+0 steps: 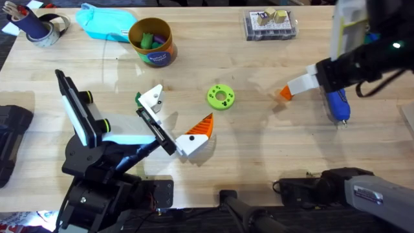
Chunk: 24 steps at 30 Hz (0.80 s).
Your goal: Pick up the gripper from the table and insert it into the empty holder that is missing its gripper. Then pick up a screw, insert it into the mounting hole, and use the screwdriver to tighten it. Finally, clean up the table by picking up the vegetable and placing it into the bucket.
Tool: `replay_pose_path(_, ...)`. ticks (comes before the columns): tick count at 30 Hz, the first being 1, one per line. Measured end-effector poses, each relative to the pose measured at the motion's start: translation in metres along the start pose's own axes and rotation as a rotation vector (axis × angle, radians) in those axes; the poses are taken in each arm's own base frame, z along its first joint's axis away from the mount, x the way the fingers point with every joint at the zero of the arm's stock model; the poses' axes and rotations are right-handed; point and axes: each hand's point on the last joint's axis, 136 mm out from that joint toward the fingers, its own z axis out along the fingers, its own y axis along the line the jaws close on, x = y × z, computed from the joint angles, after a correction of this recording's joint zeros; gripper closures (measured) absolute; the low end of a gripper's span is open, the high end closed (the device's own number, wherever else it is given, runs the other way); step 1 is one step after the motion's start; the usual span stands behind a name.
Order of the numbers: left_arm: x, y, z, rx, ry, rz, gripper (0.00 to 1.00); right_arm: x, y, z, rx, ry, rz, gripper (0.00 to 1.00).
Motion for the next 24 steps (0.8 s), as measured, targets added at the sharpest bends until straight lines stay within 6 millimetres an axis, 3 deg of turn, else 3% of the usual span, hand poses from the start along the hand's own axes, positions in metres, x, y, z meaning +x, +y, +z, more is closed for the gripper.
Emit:
replay_pose_path(4, -0.001, 0.000, 0.000, -0.002, -0.001, 0.000, 0.006, 0.005, 0.000, 0.012, -0.013, 0.061, -0.002, 0.154)
replay_pose_path(8, -0.001, 0.001, 0.000, -0.004, -0.001, 0.000, 0.006, -0.003, -0.002, 0.019, -0.023, 0.084, -0.028, 0.154)
replay_pose_path(16, -0.001, 0.001, 0.000, -0.004, -0.001, 0.000, 0.006, -0.015, -0.007, 0.018, -0.010, 0.059, -0.285, 0.154)
replay_pose_path(24, -0.001, 0.001, 0.000, -0.004, -0.001, 0.000, 0.006, -0.006, -0.015, 0.052, -0.034, 0.186, -0.404, 0.154)
